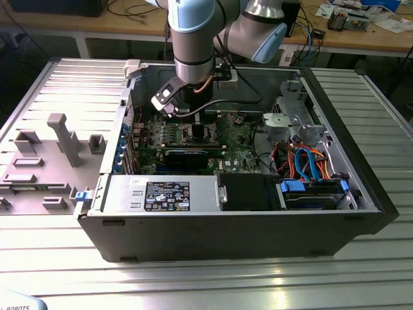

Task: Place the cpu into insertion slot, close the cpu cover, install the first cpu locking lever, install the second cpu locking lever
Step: 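Place the cpu into insertion slot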

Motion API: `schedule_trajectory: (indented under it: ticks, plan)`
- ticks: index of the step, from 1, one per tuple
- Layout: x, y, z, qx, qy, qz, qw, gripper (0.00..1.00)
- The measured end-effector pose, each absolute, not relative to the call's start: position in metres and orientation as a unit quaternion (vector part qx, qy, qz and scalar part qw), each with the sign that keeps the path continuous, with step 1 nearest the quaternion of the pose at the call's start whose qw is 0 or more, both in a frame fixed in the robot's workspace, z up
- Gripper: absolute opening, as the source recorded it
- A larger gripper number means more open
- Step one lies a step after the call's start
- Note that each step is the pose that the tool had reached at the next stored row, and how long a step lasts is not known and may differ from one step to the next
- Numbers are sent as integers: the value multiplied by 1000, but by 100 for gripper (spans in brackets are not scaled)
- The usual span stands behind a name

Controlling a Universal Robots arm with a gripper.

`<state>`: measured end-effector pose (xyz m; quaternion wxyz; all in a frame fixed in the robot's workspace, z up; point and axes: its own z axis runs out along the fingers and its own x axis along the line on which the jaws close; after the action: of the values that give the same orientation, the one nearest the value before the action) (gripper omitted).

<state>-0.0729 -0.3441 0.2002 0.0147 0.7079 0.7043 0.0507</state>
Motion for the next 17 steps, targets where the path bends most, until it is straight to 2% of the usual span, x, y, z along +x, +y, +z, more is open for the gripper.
schedule_trajectory:
  ticks: [17]
  plan:
    - [-72, -344, 196, 709, 703, 51, 15, 54]
